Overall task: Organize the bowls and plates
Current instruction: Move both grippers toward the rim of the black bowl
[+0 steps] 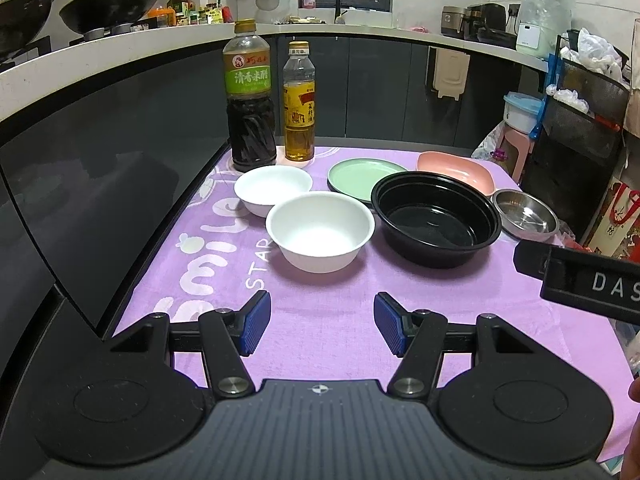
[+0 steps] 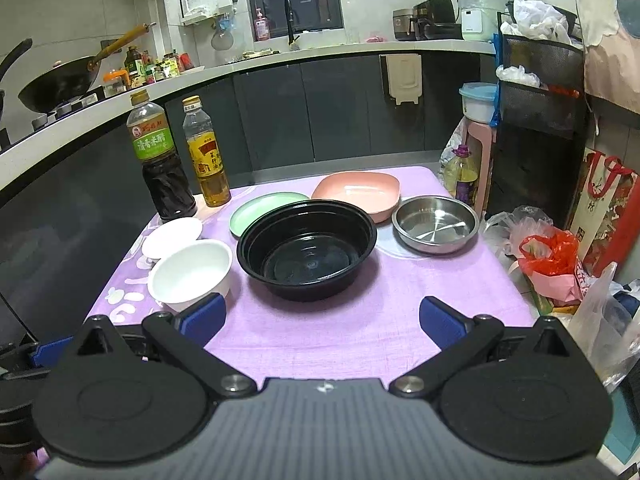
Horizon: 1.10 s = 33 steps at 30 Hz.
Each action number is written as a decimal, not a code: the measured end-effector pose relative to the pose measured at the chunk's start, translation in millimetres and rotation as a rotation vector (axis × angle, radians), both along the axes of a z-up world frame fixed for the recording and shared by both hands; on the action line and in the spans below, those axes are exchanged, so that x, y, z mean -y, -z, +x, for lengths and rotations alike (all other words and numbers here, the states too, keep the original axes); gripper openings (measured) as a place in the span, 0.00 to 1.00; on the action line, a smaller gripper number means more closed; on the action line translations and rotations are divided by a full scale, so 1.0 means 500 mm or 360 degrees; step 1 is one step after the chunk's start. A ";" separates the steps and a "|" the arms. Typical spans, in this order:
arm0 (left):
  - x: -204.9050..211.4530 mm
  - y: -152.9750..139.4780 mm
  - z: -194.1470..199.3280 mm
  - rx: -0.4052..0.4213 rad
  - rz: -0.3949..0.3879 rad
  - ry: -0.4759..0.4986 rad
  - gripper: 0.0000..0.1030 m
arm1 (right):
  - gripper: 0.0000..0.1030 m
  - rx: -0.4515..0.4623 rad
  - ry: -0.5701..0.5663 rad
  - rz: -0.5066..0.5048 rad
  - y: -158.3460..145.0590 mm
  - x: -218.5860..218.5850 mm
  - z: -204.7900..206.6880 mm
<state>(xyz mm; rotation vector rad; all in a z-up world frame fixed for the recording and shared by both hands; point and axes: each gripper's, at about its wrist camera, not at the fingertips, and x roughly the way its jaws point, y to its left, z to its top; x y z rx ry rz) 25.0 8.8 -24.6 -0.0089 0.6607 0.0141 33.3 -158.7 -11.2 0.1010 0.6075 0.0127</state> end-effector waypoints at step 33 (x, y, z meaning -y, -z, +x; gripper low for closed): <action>0.000 0.021 0.023 -0.0096 0.0027 -0.0083 0.53 | 0.66 -0.0039 -0.0002 -0.0004 0.015 0.000 0.017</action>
